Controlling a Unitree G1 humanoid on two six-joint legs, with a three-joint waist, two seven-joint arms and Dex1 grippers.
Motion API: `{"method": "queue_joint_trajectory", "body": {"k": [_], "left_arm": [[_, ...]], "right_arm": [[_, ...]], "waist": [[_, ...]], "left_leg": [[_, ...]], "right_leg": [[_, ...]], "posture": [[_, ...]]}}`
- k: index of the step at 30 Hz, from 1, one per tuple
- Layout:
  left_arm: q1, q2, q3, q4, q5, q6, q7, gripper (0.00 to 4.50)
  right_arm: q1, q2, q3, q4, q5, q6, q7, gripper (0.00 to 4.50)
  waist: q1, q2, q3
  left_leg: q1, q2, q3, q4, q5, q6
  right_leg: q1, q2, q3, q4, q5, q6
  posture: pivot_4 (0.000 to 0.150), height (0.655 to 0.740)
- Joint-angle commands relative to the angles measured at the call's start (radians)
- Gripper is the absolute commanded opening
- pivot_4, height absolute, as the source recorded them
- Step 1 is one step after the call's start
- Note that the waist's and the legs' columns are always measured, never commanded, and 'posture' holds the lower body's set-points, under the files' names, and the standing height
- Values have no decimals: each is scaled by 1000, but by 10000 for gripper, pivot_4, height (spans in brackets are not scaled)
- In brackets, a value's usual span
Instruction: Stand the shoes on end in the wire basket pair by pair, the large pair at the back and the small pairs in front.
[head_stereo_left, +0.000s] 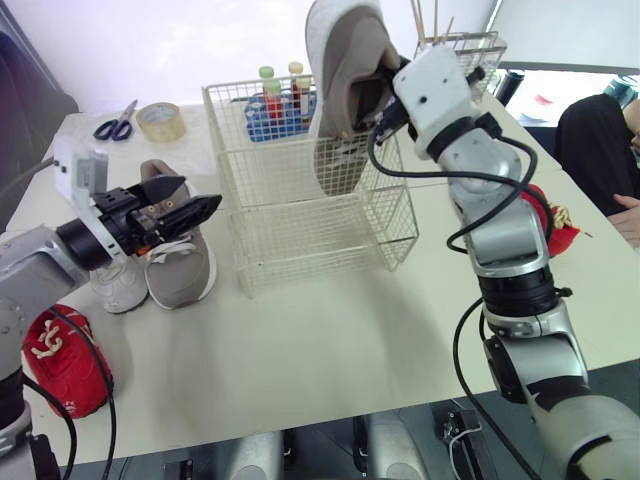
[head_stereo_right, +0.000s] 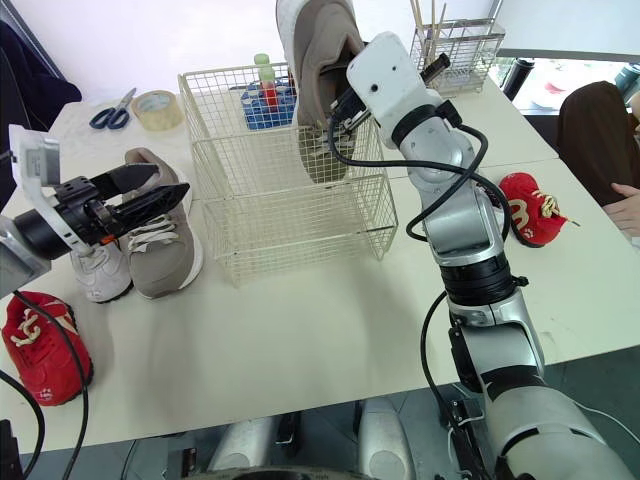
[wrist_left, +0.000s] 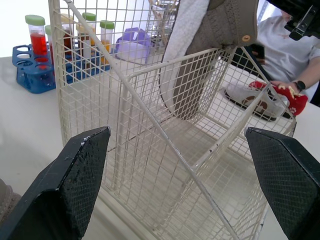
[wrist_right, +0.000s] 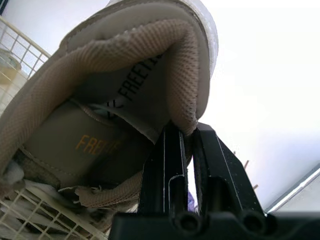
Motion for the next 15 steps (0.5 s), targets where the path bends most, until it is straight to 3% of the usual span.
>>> {"method": "queue_joint_trajectory", "body": {"k": [1, 3, 6, 9, 15], "left_arm": [[-10, 1, 10, -18, 7, -20, 4, 45000], [-10, 0, 10, -19, 9, -21, 4, 45000], [-9, -2, 11, -18, 10, -22, 4, 45000], [-6, -2, 15, -17, 12, -21, 1, 45000], [-16, 2, 14, 7, 19, -21, -15, 45000]], "right_arm": [[-3, -8, 1, -27, -20, 0, 12, 555], [-3, -7, -4, -28, -21, 1, 13, 555], [-2, -16, -12, -33, -31, -1, 11, 9688], [11, -39, -29, -70, -46, -2, 17, 22541], [82, -95, -89, -219, -39, 15, 37, 22541]], "waist": [[0, 0, 0], [0, 0, 0], [0, 0, 0], [1, 0, 0], [2, 0, 0]], "left_leg": [[0, 0, 0, 0, 0, 0], [0, 0, 0, 0, 0, 0], [0, 0, 0, 0, 0, 0], [0, 0, 0, 0, 0, 0], [0, 0, 0, 0, 0, 0]], "right_leg": [[0, 0, 0, 0, 0, 0], [0, 0, 0, 0, 0, 0], [0, 0, 0, 0, 0, 0], [0, 0, 0, 0, 0, 0], [0, 0, 0, 0, 0, 0]], "posture": [[1500, 7400], [1500, 7400], [1500, 7400], [1500, 7400], [1500, 7400]]}}
